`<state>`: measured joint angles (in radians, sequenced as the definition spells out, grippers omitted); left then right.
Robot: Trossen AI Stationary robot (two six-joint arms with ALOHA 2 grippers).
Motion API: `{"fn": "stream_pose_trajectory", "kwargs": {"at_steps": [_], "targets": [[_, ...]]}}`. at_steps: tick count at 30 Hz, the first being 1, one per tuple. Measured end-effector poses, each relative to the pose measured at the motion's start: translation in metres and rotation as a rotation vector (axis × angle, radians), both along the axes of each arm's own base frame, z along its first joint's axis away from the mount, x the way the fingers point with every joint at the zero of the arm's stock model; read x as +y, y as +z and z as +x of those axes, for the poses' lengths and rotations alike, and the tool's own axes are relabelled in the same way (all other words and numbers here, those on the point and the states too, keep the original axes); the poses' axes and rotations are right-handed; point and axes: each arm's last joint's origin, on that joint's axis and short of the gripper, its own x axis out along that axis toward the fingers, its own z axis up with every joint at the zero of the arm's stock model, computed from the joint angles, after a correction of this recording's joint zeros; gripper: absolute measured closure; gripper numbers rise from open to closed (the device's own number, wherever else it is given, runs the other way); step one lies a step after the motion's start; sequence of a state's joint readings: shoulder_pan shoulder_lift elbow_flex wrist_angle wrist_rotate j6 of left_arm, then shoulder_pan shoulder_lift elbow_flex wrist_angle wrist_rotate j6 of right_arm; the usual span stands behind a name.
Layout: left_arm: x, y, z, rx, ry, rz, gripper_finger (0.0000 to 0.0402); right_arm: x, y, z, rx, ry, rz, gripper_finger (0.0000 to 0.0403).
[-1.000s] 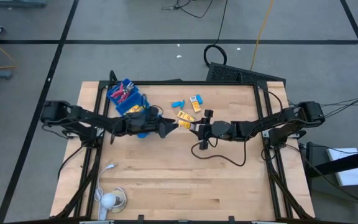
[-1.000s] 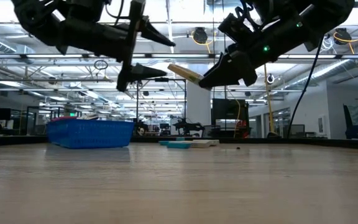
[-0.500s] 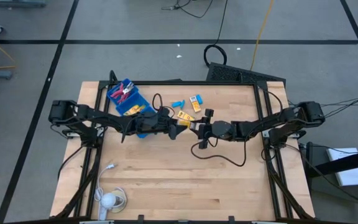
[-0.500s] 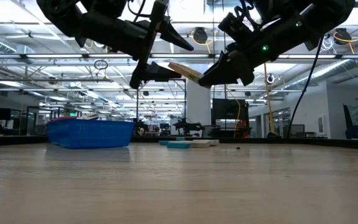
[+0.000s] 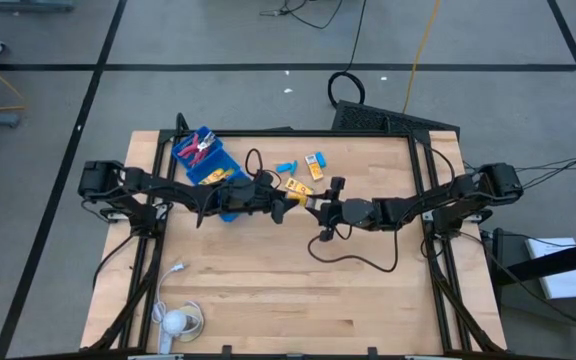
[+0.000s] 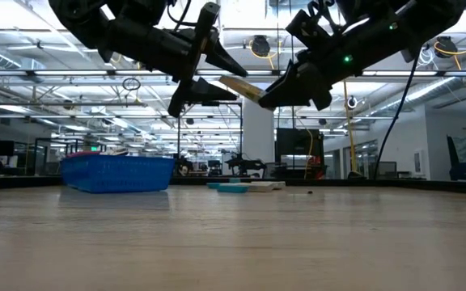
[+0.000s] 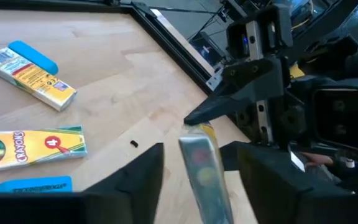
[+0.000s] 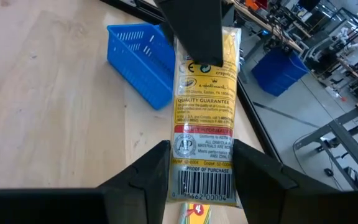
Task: Pick & Place School Supplies
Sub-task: Put the yellow crayon box into the middle blue bin
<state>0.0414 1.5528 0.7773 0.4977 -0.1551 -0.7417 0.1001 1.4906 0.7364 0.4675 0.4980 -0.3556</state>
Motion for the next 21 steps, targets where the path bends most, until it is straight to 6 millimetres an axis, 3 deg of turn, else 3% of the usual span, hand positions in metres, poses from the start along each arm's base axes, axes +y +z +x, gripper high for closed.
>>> {"fn": "stream_pose_trajectory", "kwargs": {"at_steps": [12, 21], "targets": [[0.005, 0.003, 0.000, -0.018, -0.004, 0.060, 0.0300, 0.000, 0.000, 0.000, -0.030, -0.025, 0.062, 0.0249], [0.015, 0.018, -0.008, -0.039, -0.010, 0.129, 0.0345, 0.004, 0.006, -0.005, -0.065, -0.026, 0.183, 0.0197]]}}
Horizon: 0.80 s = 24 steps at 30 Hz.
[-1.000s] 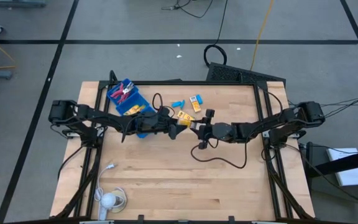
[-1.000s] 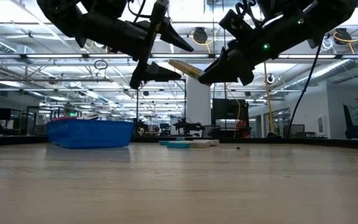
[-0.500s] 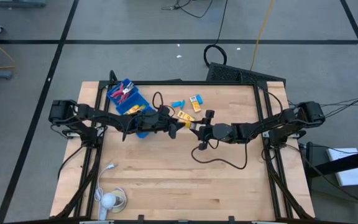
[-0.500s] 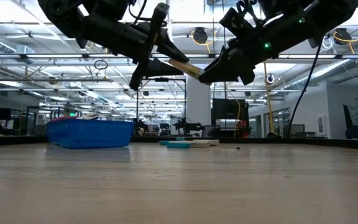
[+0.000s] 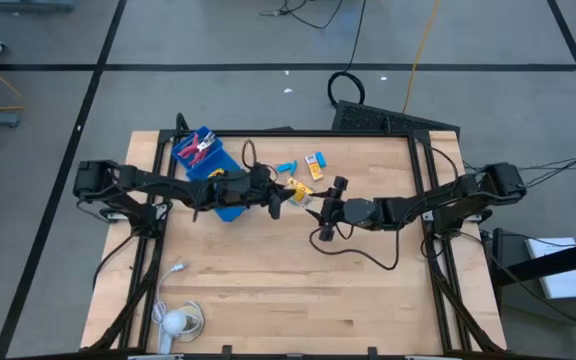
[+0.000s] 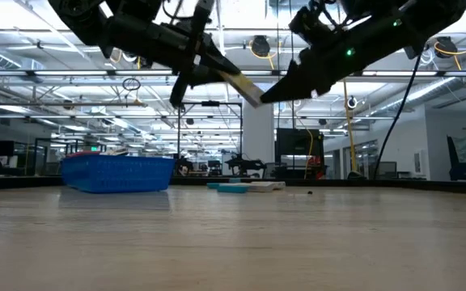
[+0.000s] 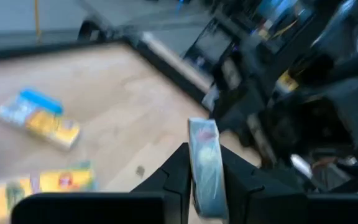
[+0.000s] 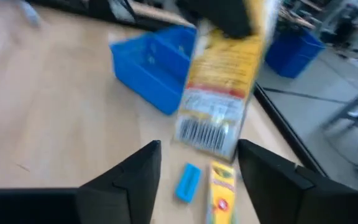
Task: Pick & Place School Supplies
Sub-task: Put the yellow crayon box into the middle blue bin
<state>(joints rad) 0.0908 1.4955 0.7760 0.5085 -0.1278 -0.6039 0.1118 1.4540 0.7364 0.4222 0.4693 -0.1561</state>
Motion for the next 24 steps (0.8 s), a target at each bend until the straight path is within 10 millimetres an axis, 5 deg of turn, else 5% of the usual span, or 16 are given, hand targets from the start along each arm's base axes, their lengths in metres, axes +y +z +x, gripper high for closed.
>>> {"fn": "stream_pose_trajectory", "kwargs": {"at_steps": [8, 14, 24], "targets": [[0.008, 0.032, -0.030, 0.043, 0.052, 0.133, 0.0368, 0.008, 0.032, -0.022, -0.049, 0.080, 0.042, 0.0165], [0.006, 0.047, -0.065, 0.192, 0.247, 0.198, 0.0355, 0.008, 0.041, -0.038, -0.005, 0.076, 0.060, 0.0173], [0.006, 0.035, -0.124, 0.514, 0.633, 0.160, 0.0369, 0.003, 0.040, -0.043, 0.029, 0.048, 0.071, 0.0176]]}}
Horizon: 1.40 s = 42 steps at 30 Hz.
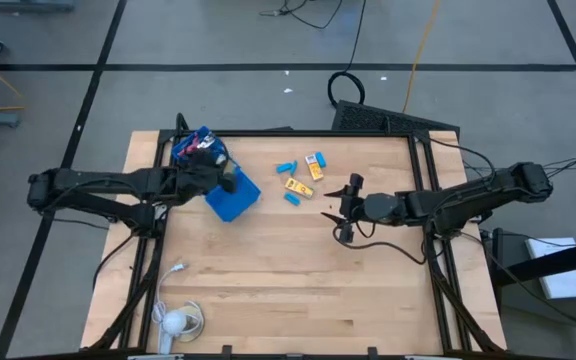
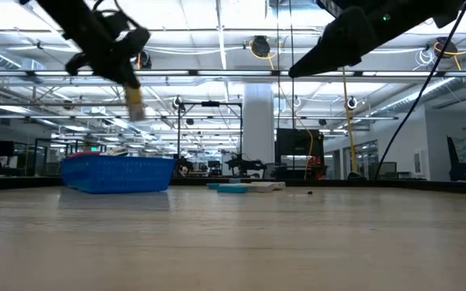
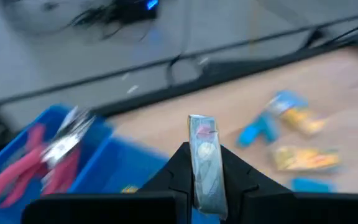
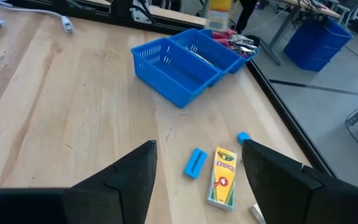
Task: Pick & Place School Supplies
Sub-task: Put the yellow crayon box into the middle blue bin
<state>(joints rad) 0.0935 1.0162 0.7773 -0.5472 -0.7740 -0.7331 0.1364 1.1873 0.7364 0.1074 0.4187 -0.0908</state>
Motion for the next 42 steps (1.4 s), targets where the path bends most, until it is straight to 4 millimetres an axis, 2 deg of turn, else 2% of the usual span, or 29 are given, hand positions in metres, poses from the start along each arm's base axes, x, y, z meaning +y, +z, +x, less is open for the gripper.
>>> {"fn": "stream_pose_trajectory", "kwargs": {"at_steps": [5, 9, 17, 25, 32, 42], "targets": [[0.001, -0.017, -0.019, 0.145, 0.131, -0.103, 0.0359, -0.001, 0.000, 0.000, 0.001, -0.004, 0.001, 0.0179], [0.004, -0.027, -0.025, 0.230, 0.202, -0.172, 0.0368, -0.001, 0.000, 0.000, -0.001, -0.004, 0.000, 0.0179], [0.015, -0.039, -0.021, 0.318, 0.269, -0.192, 0.0357, -0.001, 0.002, 0.001, -0.022, -0.003, 0.002, 0.0181], [0.031, -0.056, -0.014, 0.430, 0.323, -0.239, 0.0363, -0.001, 0.002, 0.001, -0.023, -0.003, 0.004, 0.0181], [0.038, -0.065, -0.010, 0.459, 0.344, -0.278, 0.0314, -0.001, 0.003, 0.002, -0.037, 0.000, 0.007, 0.0181], [0.041, -0.063, -0.005, 0.406, 0.325, -0.261, 0.0274, -0.001, 0.003, 0.002, -0.037, 0.000, 0.007, 0.0181]]}}
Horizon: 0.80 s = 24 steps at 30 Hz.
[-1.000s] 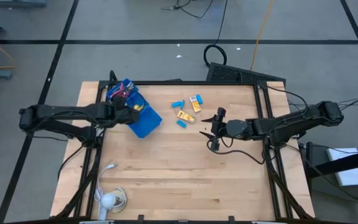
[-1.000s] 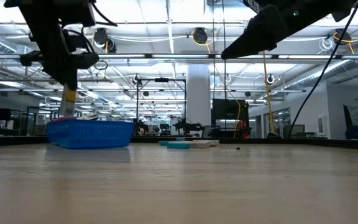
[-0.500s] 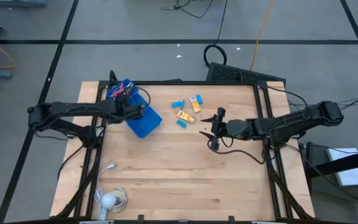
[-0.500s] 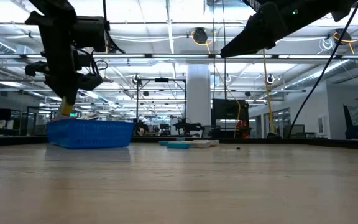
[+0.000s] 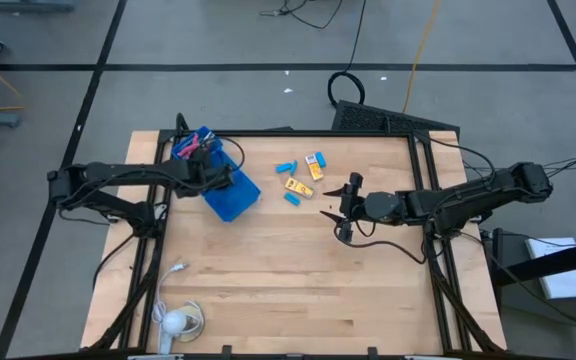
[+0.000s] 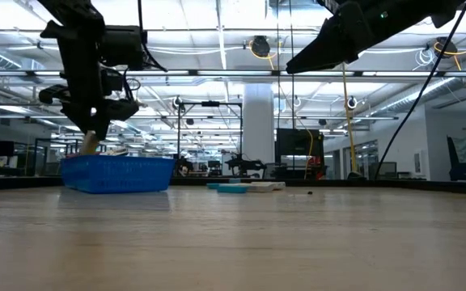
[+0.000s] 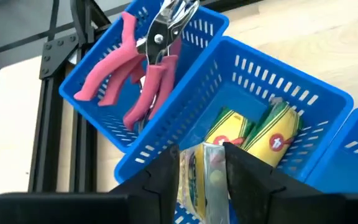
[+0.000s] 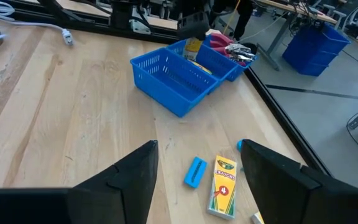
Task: Pick & Place School Supplies
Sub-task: Put the yellow crayon box into the middle blue bin
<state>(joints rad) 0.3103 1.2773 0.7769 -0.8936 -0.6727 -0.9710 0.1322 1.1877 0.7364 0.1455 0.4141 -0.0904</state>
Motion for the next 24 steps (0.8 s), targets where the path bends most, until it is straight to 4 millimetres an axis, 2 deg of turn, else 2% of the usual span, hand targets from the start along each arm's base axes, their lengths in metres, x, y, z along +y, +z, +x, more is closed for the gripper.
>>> {"fn": "stream_pose_trajectory", "kwargs": {"at_steps": [8, 14, 17, 21, 24], "targets": [[0.020, 0.005, 0.011, -0.085, -0.052, 0.075, 0.0265, 0.000, -0.001, 0.000, -0.006, -0.002, 0.008, 0.0182], [0.036, 0.014, 0.012, -0.151, -0.081, 0.118, 0.0264, -0.007, -0.019, -0.006, -0.020, -0.036, 0.026, 0.0183], [0.026, 0.036, 0.019, -0.297, -0.177, 0.215, 0.0267, -0.018, -0.034, -0.009, -0.028, -0.101, 0.076, 0.0183], [0.002, 0.067, 0.034, -0.423, -0.424, 0.378, 0.0276, -0.042, -0.055, -0.009, 0.001, -0.248, 0.172, 0.0182], [-0.015, 0.084, 0.045, -0.480, -0.615, 0.474, 0.0281, -0.058, -0.073, -0.003, 0.043, -0.329, 0.193, 0.0181]]}}
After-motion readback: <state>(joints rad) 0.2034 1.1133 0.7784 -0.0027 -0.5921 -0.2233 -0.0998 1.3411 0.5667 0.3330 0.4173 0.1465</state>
